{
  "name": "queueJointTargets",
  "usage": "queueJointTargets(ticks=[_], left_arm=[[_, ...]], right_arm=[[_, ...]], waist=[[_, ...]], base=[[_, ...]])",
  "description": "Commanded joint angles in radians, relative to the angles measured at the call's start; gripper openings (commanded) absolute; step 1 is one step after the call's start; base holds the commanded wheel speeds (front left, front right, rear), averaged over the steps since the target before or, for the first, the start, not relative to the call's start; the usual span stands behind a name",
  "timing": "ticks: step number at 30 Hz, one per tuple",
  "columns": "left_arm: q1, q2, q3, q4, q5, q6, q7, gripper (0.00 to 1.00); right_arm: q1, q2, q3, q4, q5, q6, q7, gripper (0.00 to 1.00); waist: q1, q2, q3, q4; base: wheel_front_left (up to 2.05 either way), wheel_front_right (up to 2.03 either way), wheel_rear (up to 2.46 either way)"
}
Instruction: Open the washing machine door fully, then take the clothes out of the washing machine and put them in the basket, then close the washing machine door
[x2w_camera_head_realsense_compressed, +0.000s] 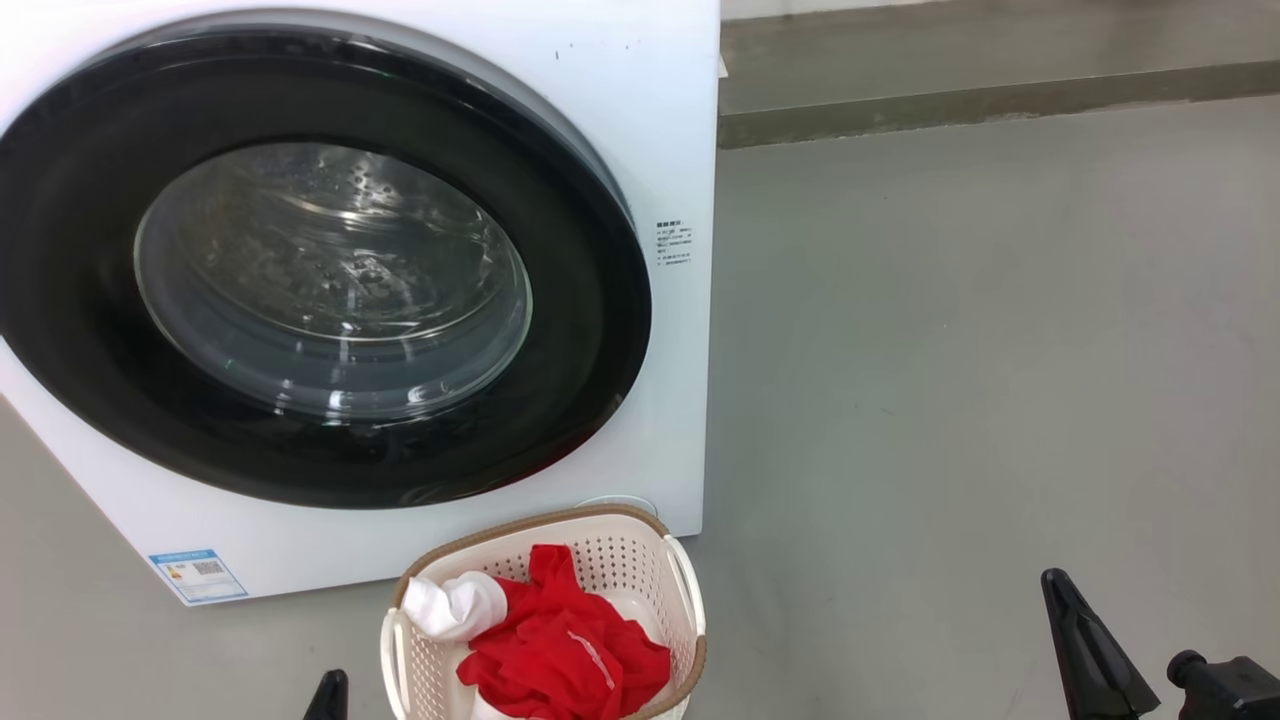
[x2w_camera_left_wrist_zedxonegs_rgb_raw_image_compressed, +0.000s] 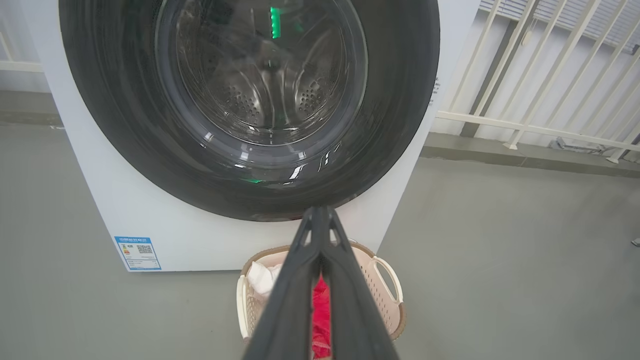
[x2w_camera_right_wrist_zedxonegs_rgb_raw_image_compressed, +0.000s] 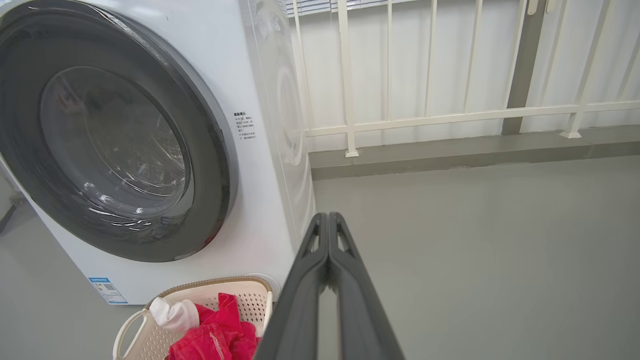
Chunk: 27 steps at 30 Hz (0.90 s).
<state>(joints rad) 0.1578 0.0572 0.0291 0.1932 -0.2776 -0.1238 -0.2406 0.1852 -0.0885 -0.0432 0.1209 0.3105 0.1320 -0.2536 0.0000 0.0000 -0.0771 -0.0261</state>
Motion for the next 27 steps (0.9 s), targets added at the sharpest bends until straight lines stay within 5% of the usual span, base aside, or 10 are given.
queueJointTargets(ticks=[1,27], left_arm=[[-0.013,0.008,0.005,-0.017,-0.030,0.000,0.005,0.00],[-0.065,0.005,0.021,-0.004,-0.298,-0.002,0.076,0.00]], right_arm=[[-0.021,-0.010,-0.002,-0.020,0.031,0.000,0.008,0.00],[-0.076,-0.002,-0.013,0.009,0.294,0.000,0.079,0.00]], waist=[[0.0005,0.0000,0.001,0.001],[0.0001,0.0000,0.018,0.006]], base=[[0.00,0.00,0.00],[0.00,0.00,0.00]])
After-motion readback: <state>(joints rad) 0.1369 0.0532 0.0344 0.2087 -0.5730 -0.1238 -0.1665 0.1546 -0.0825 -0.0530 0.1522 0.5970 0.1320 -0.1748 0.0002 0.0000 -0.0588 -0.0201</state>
